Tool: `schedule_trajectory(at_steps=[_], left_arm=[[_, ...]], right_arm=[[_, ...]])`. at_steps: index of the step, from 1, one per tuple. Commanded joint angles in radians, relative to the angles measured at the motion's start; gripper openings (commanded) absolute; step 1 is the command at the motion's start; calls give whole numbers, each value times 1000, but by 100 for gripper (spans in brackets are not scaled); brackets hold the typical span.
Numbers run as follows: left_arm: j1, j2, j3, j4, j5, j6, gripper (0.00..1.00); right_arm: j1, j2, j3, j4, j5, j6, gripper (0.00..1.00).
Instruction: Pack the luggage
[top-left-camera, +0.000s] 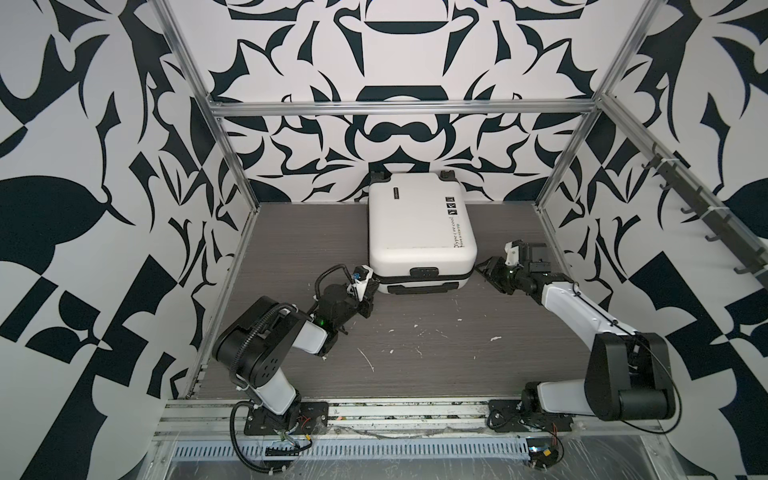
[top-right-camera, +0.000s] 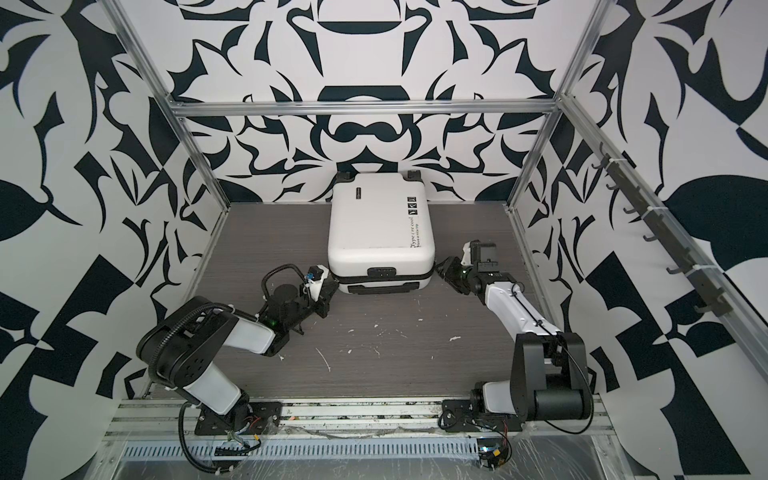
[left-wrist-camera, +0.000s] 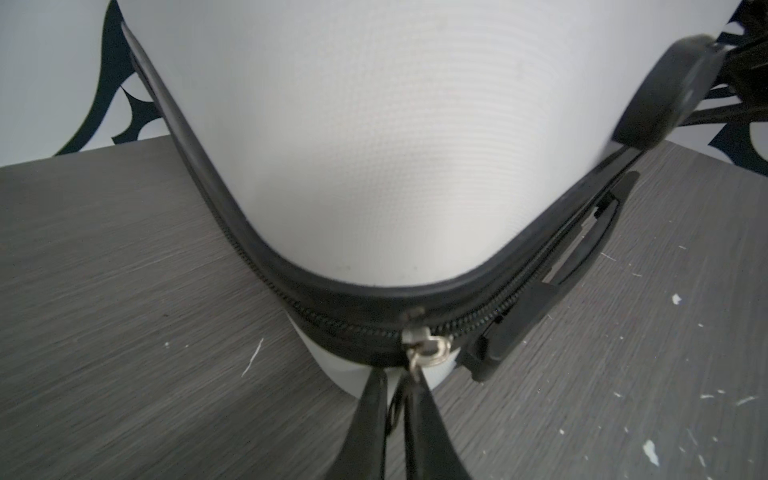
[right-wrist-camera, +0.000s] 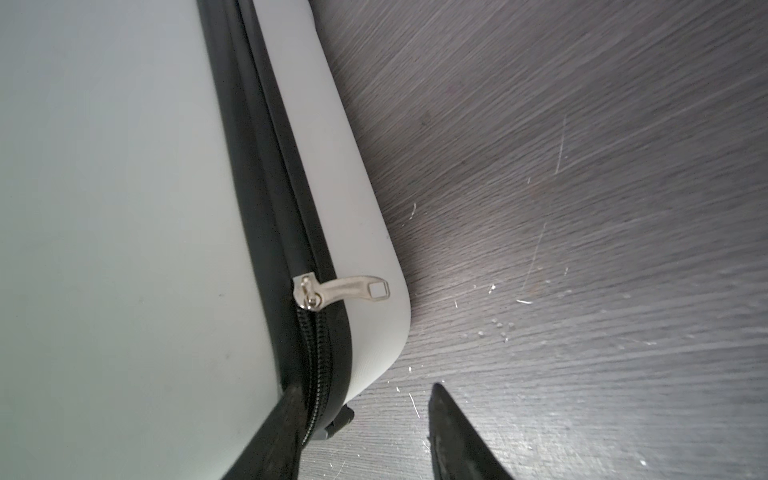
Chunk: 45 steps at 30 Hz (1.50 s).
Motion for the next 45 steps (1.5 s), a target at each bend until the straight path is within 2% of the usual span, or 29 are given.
schedule_trajectory(at_steps=[1,7,16,24,36,45], left_arm=[[-2,-1,24,43,38,-9,8],[-2,-24,10,39,70,-25,0],[-2,-163,19,-194,95,16,0],[-24,-233,24,-301,103,29,0],[-162,-209,82,-318,34,33,0],[-303,-165,146,-334,-30,30,0]], right_arm=[[5,-39,-4,6,-7,-8,50],[5,-33,-4,12,-9,-6,50],[19,11,8,49,-17,13,50],[110,38,13,76,32,36,50],[187,17,-25,103,76,68,50],[220,27,-26,119,86,79,50]])
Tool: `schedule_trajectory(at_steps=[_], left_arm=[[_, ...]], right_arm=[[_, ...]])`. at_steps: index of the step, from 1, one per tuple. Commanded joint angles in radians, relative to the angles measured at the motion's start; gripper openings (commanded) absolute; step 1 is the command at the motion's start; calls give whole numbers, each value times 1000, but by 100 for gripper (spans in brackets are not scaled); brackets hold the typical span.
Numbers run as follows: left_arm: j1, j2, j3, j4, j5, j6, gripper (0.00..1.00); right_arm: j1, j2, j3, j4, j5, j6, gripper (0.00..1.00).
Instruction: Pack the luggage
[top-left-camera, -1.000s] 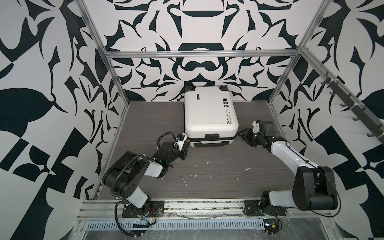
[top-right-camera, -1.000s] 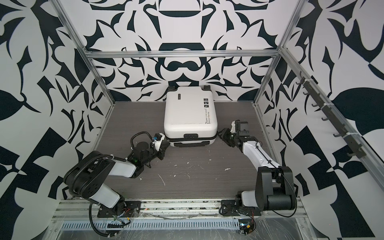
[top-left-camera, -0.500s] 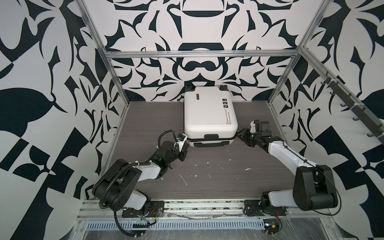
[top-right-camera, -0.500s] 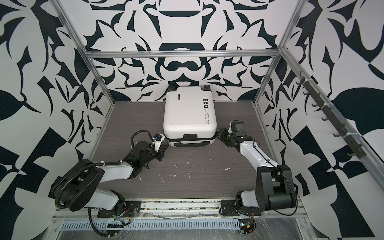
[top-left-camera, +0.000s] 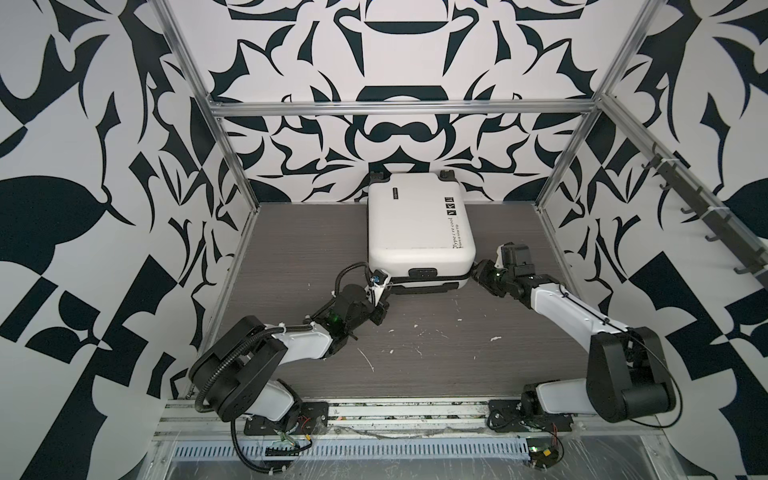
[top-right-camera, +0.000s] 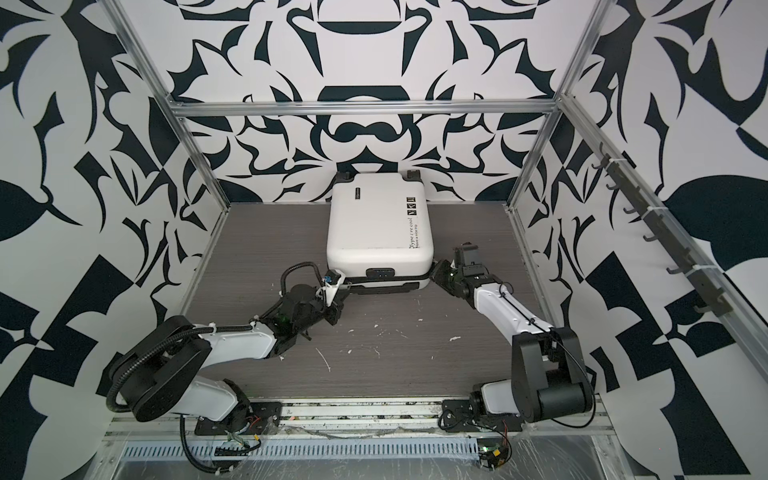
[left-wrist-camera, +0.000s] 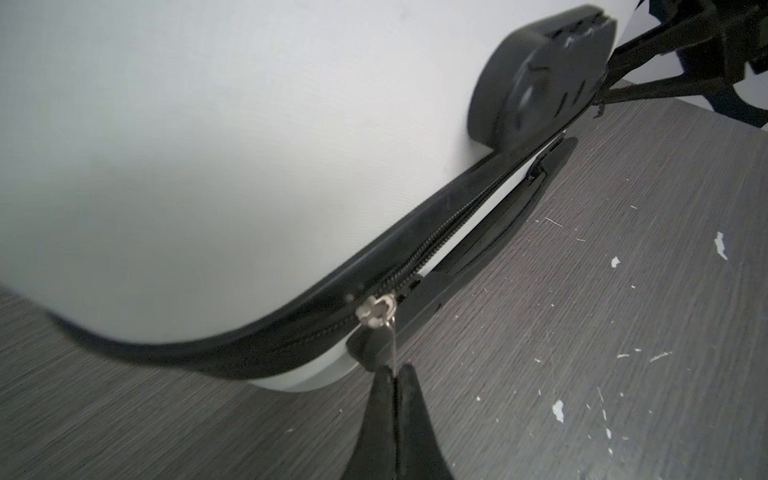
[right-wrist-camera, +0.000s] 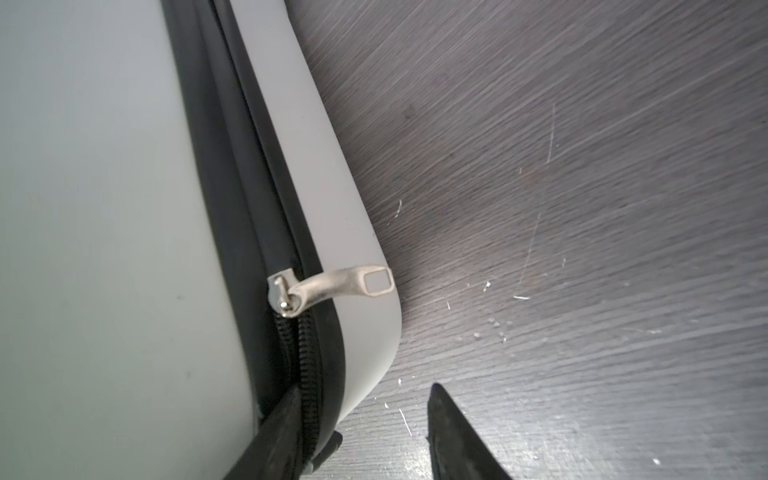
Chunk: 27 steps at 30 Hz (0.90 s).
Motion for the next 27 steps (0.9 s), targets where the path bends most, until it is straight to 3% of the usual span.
schedule_trajectory(at_steps=[1,14,24,25,27], left_arm=[[-111,19,57,69,131,24,0],[-297,192,237,94,56,19,0],[-341,263,290,144,0,-9,1],[-340,259,284,147,-7,-9,8],[-340,241,256,161,-33,-12,40]], right_arm=[[80,13,-5,82,-123,7,50],[111,4,-36,111,-115,28,50],[123,-15,-56,108,-101,23,50],[123,-19,-53,96,-95,16,50],[124,-35,-46,70,-82,-3,51]])
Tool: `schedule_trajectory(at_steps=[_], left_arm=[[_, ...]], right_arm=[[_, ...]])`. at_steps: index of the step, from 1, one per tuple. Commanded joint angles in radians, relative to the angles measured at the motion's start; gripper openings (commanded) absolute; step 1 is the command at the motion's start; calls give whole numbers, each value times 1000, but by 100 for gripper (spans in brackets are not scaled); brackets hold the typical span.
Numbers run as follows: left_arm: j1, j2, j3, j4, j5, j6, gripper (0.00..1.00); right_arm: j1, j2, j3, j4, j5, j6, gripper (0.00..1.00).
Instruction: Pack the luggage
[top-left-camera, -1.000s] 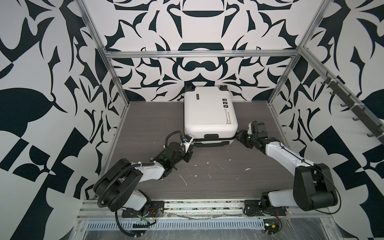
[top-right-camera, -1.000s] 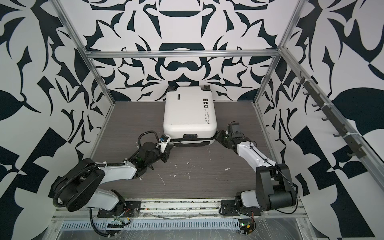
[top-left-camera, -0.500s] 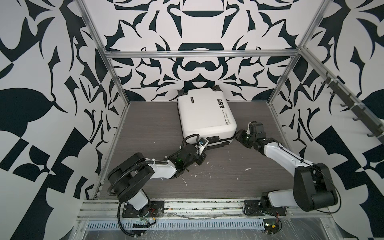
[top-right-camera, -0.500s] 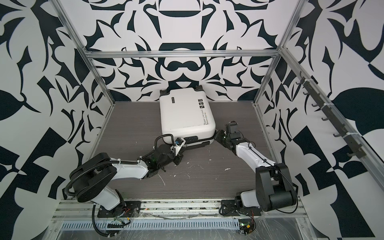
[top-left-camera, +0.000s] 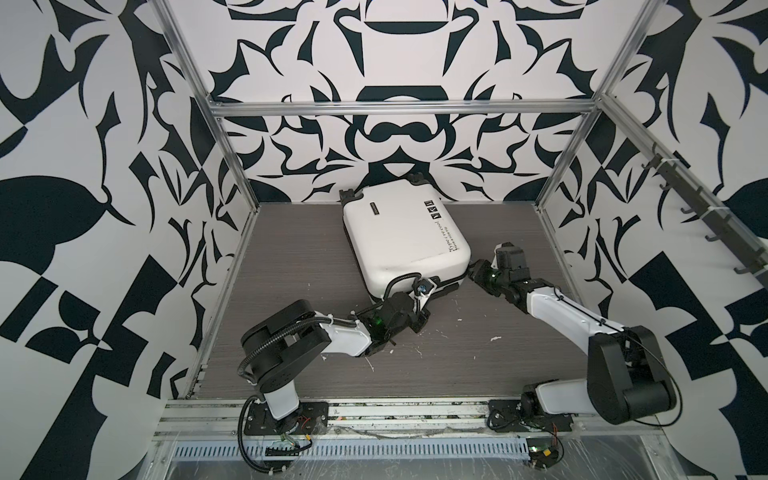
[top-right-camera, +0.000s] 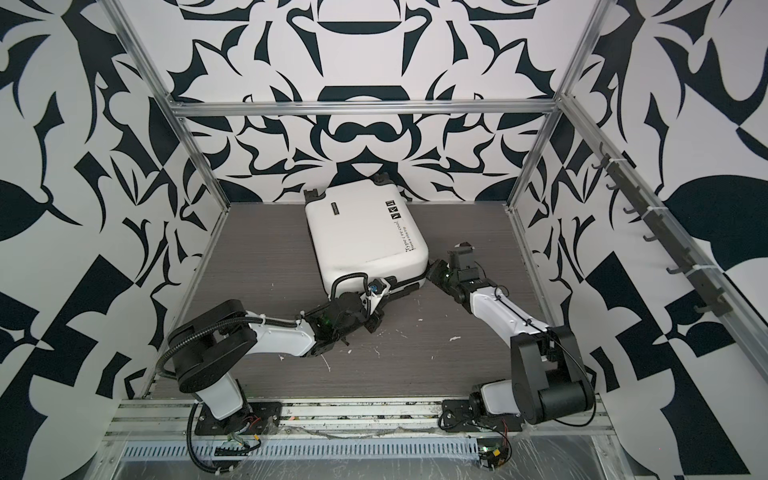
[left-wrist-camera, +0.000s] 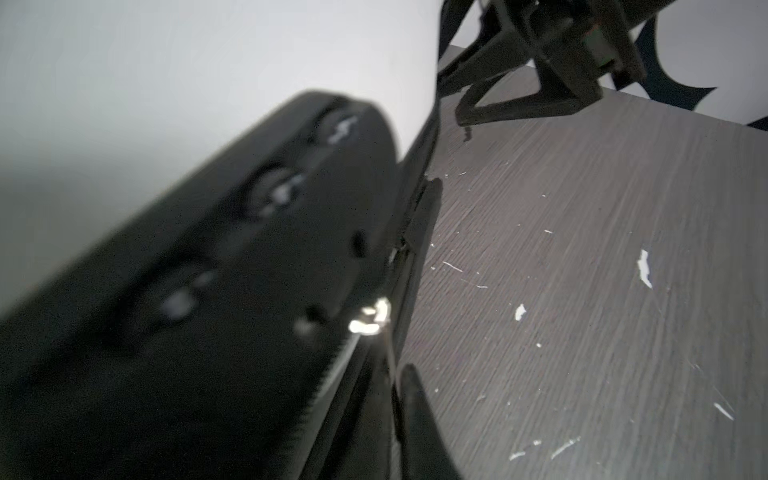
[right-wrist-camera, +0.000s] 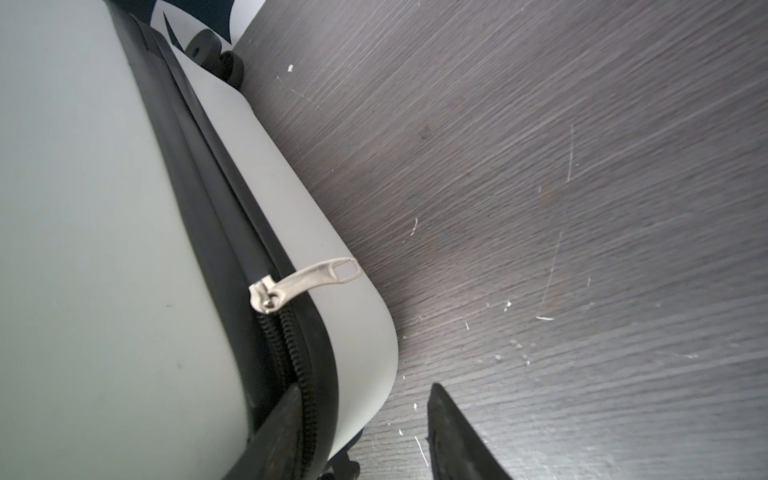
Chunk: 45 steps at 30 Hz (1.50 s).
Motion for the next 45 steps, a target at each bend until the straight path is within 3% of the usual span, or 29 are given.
schedule_trajectory(at_steps=[1,3,5,16,22,27,31,38,45], left_arm=[[-57,-28,-6,124,77,7,50],[-60,-65,-51,126,26,16,67],[-60,-108,-99,121,-7,27,73],[-45,-401,-272,-66,-148,-11,77],[49,-626,-325,-270,-141,-214,78],[82,-776,-335,-463,-119,-367,78],[85,-851,-368,-521,-135,-532,78],[88,-876,-436,-501,-164,-866,74],[100,-804,-413,-461,-159,-903,83]], right_arm=[[71,-34,2,-44,-131,-43,51],[68,-54,13,-83,-111,-68,52],[66,-72,21,-113,-94,-87,52],[69,-184,-27,-155,-57,-126,53],[119,-264,-70,-142,-29,-129,52],[252,-284,-69,-126,54,-140,52],[384,-260,-76,-55,130,-134,53],[608,-125,-73,116,283,-125,53],[648,21,-39,221,304,-92,52]])
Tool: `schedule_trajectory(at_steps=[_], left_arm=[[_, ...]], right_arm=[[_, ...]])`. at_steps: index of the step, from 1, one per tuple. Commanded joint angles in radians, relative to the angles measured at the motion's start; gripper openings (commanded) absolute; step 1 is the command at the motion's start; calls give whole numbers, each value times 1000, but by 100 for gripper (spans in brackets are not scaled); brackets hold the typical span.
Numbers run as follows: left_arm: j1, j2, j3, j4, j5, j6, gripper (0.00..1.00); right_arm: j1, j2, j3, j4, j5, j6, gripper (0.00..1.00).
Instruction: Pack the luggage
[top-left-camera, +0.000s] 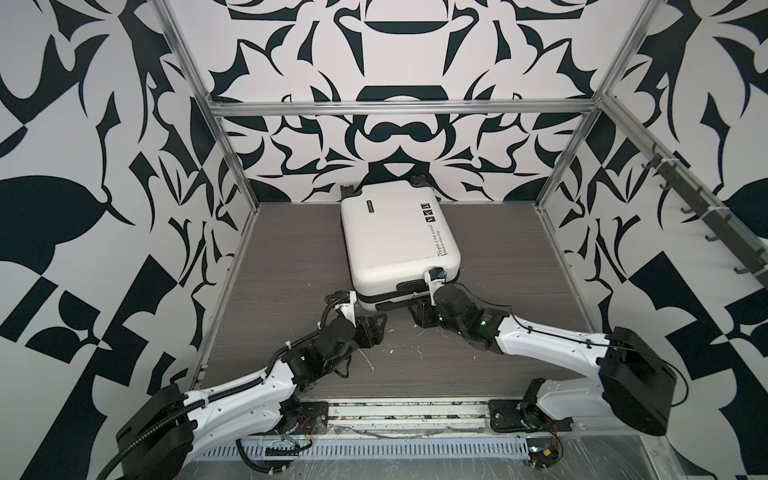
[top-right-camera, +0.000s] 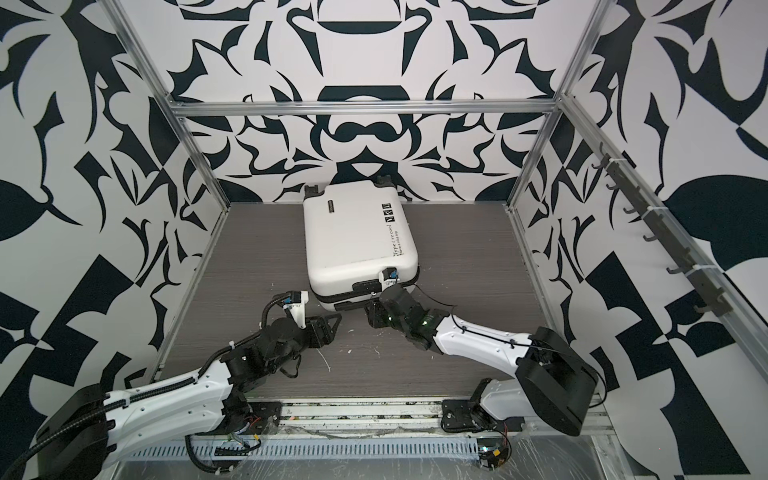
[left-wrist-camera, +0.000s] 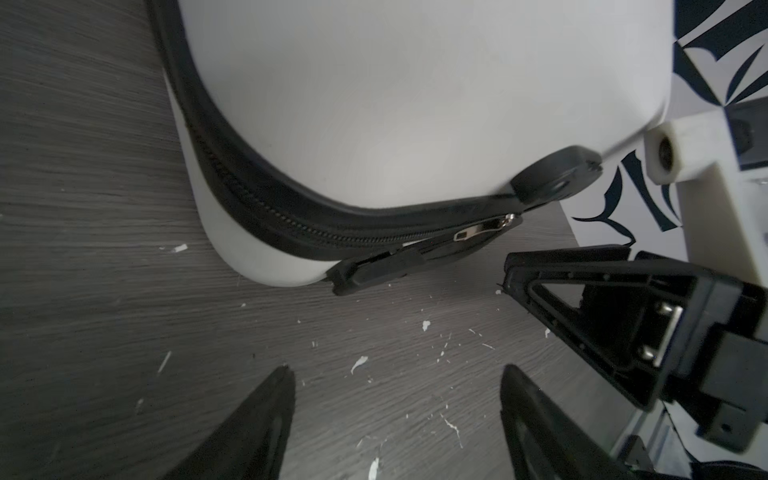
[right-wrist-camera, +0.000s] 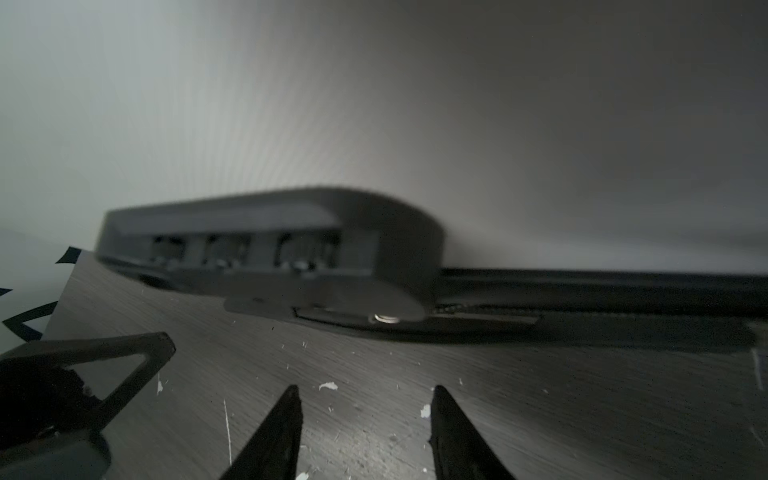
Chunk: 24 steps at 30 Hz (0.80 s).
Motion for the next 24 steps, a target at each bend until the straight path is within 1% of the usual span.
schedule_trajectory(at_steps=[1,4,6,10,13,15,20,21,22,23,24], left_arm=[[16,19,25,28,-16,-67,84],[39,20,15,42,-13,-74,84],[56,16,5,58,-6,-83,84],[79,8,8,67,11,-81,84],[84,4,12,64,15,-79,84],[85,2,13,62,16,-80,84],[90,16,26,64,16,-74,84],[90,20,28,68,16,-72,84],[90,25,31,73,18,-69,84],[92,30,33,75,18,-67,84],[93,33,36,78,16,-64,84]], right_arm=[[-9,40,33,101,59,27,52],[-8,45,15,162,83,37,51],[-9,49,0,210,124,39,46],[-3,17,-56,329,147,34,43],[-1,-47,-85,311,215,27,43],[0,-92,-90,278,248,2,45],[-1,-158,-127,283,262,-176,51],[-1,-167,-134,281,268,-184,52],[-2,-175,-141,264,301,-175,52],[-2,-177,-153,266,351,-159,49],[-2,-177,-167,273,368,-148,43]])
